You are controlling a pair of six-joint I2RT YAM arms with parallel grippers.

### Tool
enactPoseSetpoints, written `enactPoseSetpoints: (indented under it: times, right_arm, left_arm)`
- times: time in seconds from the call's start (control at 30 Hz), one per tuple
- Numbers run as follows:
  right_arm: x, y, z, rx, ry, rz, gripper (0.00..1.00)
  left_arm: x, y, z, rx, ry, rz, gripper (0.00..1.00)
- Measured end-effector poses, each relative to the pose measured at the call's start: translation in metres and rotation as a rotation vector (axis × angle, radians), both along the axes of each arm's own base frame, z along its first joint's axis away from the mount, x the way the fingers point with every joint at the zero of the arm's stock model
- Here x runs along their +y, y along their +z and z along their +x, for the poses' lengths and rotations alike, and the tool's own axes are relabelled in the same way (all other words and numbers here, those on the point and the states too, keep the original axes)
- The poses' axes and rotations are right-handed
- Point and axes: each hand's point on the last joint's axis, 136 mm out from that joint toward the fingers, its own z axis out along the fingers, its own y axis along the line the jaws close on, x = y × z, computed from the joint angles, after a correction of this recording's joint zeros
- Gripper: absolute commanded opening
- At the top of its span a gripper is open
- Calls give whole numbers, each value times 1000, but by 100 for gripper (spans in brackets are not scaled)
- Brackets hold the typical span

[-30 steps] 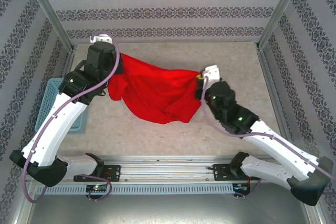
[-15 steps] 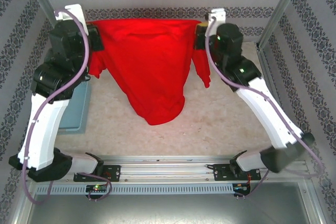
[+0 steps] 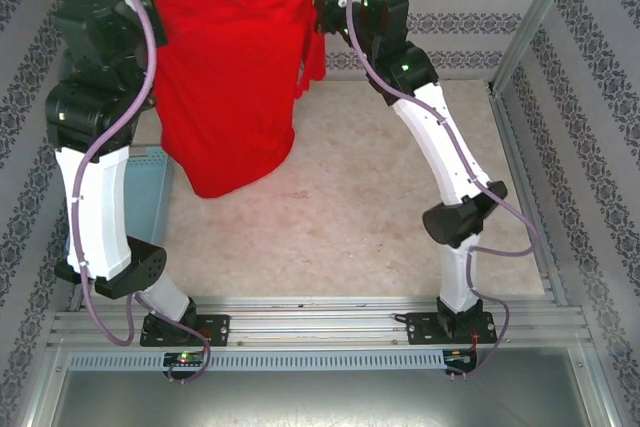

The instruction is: Fold the inside-out t-shirt

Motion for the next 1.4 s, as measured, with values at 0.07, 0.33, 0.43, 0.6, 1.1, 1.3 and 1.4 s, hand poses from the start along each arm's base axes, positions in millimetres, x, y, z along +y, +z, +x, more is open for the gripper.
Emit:
enactPoseSetpoints:
  times: [0.07,0.33,0.43,0.6,1.1,1.3,1.4]
  right_arm:
    - [2,12,1,-25,11,30,0]
    - [14,-44,17,110,28,-30,0]
    - [13,-109,23,246,24,-104,0]
    - [-22,-215,27,452,-11,-189,0]
    - [-148,-290,21,623,-135,-86,6]
    - [-160,-290,14,649,-165,-48,48]
    - [-182,-277,8,648,-220,-6,67]
  left_arm:
    - [-1,5,-8,-12,-25,4,0]
    - [-51,-55,-6,143,-272,-10,0]
    - [-96,-122,0,278,-407,-18,0]
    - [-174,-246,-14,515,-619,-34,0]
    - [-353,-395,-113,711,-988,-84,2]
    - [-398,-429,-120,748,-1022,-124,42]
    - [-407,-430,-118,752,-1033,-138,68]
